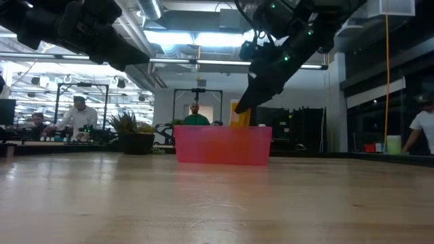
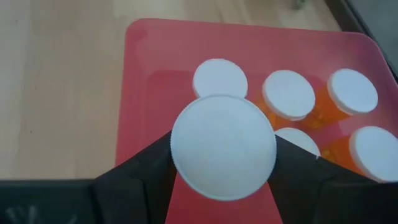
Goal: Pick and place pill bottles into a basket
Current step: Put the orange pill bottle into the red bin
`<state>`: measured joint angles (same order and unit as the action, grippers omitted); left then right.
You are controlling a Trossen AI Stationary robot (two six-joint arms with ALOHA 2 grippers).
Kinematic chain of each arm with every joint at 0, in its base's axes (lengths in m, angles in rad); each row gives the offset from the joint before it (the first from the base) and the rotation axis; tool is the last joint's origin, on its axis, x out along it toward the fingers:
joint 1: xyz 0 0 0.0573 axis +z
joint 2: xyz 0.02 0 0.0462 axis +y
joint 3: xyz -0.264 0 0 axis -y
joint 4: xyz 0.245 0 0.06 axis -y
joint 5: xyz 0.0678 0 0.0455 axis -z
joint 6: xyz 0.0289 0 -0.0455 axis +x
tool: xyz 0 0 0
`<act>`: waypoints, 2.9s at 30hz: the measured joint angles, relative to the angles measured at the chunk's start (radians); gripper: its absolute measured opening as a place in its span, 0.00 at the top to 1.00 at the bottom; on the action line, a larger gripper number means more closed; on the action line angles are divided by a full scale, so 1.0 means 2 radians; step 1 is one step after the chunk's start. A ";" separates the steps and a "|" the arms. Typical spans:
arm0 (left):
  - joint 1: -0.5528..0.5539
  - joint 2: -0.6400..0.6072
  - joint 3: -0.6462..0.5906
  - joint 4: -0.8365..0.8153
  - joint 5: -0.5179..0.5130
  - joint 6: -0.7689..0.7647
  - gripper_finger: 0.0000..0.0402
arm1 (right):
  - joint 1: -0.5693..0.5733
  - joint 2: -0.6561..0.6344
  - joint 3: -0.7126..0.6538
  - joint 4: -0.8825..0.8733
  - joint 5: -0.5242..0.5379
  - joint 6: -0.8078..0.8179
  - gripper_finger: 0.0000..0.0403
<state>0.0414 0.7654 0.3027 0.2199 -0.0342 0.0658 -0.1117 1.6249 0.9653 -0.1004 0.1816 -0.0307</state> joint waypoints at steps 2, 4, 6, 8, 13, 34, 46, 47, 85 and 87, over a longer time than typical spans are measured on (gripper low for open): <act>0.000 0.000 0.000 -0.001 0.000 0.000 0.99 | -0.004 0.000 -0.009 0.013 0.000 0.000 0.46; 0.000 0.000 0.000 0.000 -0.001 0.000 1.00 | -0.008 0.000 -0.014 0.020 -0.001 0.007 0.46; 0.000 0.000 0.000 -0.001 -0.001 0.000 0.99 | -0.011 0.000 -0.021 0.027 -0.001 0.014 0.46; 0.000 0.000 0.000 -0.001 -0.002 0.000 0.98 | -0.011 0.000 -0.028 0.044 0.000 0.015 0.46; 0.000 0.000 0.000 -0.001 -0.002 0.000 0.98 | -0.011 0.000 -0.036 0.057 -0.001 0.017 0.46; 0.000 0.000 0.000 0.000 -0.003 0.000 0.99 | -0.012 0.042 -0.038 0.059 0.000 0.026 0.46; 0.000 0.000 0.000 0.000 -0.004 0.000 0.98 | -0.012 0.042 -0.038 0.058 0.000 0.028 0.46; 0.000 0.000 0.000 0.000 -0.004 0.000 0.98 | -0.012 0.042 -0.038 0.058 -0.001 0.028 0.46; 0.000 0.000 0.000 0.000 -0.009 0.000 0.96 | -0.024 0.042 -0.032 0.055 -0.026 0.028 0.46; 0.000 0.000 0.000 0.000 -0.009 0.000 0.96 | -0.024 0.042 -0.032 0.055 -0.026 0.027 0.46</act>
<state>0.0410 0.7658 0.3027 0.2207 -0.0520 0.0662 -0.1589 1.7092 0.9020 0.0101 0.1303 0.0229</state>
